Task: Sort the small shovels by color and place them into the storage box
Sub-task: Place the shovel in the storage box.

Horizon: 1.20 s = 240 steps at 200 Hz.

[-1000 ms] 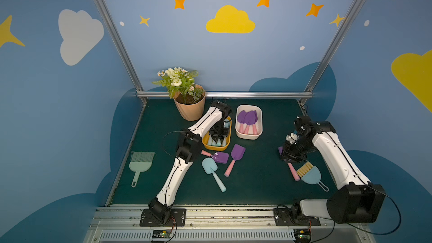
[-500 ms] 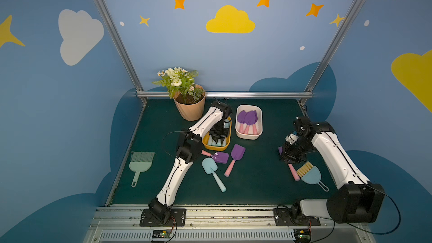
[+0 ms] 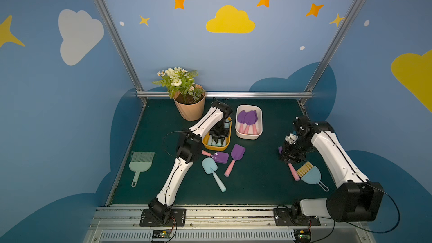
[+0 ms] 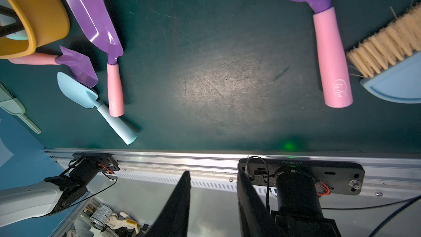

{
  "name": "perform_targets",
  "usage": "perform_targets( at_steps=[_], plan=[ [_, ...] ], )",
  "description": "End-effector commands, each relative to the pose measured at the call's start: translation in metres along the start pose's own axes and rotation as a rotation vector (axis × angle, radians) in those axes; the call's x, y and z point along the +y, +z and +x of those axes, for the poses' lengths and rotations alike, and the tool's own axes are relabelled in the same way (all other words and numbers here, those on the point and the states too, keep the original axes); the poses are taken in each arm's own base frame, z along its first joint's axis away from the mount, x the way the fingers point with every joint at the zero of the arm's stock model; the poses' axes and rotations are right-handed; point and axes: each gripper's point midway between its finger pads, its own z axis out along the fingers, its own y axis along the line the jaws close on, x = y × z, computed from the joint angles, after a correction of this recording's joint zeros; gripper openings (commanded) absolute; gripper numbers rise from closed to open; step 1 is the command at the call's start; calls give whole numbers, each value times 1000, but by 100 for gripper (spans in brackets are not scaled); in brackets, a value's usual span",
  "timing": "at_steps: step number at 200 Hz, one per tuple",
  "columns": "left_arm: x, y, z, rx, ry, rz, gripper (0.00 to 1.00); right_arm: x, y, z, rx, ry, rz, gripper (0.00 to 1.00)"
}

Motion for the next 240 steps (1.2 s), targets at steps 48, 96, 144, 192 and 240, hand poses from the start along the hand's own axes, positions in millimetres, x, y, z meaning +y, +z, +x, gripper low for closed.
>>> perform_targets(
  at_steps=[48,96,144,192,240],
  plan=[
    [-7,5,4,28,22,10,14,-1,5,2,17,8,-2,35],
    [-6,7,4,30,21,8,17,-2,5,3,16,6,-1,36],
    [-6,4,4,22,22,8,19,-2,5,3,16,6,2,35],
    [-10,-13,5,-20,41,11,24,-2,4,2,12,7,2,35],
    [-26,-50,10,-131,102,6,34,-8,1,2,8,4,40,35]
  ],
)
